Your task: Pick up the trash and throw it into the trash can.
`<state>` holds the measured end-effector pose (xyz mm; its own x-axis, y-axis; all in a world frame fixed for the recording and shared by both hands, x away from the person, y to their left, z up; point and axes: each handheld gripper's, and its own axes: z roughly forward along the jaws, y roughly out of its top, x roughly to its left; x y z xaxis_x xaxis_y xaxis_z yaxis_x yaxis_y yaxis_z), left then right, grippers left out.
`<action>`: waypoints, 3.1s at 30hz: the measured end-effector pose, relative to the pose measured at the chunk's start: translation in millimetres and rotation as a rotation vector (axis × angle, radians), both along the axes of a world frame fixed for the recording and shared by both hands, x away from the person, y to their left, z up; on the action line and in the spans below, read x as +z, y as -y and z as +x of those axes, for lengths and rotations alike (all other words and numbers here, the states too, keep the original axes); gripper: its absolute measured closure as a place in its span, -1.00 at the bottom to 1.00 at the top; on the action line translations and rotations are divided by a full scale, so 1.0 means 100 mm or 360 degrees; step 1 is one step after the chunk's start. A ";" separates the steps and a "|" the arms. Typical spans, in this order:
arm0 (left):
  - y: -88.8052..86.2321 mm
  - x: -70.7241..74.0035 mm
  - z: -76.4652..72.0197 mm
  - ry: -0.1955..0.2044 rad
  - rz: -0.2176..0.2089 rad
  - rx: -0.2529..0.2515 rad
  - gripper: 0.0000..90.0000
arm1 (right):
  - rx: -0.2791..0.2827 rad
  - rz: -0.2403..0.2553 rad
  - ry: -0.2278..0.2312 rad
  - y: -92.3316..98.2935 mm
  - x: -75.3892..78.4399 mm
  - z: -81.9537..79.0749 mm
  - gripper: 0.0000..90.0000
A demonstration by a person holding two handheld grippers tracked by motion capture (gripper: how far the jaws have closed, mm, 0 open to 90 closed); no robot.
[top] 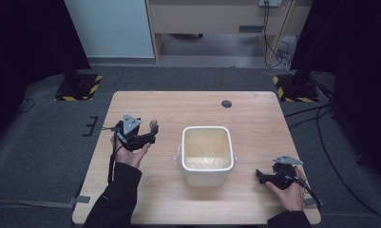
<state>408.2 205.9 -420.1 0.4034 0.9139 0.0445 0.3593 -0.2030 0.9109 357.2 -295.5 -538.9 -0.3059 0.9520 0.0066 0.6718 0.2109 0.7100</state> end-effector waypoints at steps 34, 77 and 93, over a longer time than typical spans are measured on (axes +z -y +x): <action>-0.05 -0.76 0.69 -0.0264 0.0132 0.0174 -0.02 | 0.0000 0.0000 0.0000 0.00 0.00 0.00 -0.96; -0.01 -1.12 0.83 -0.0461 0.0100 0.0187 0.77 | 0.0001 -0.0001 -0.0003 0.00 0.00 0.00 -0.96; -0.05 -0.74 0.57 -0.0297 -0.0021 0.0083 0.77 | 0.0000 0.0000 0.0000 0.00 0.00 0.00 -0.96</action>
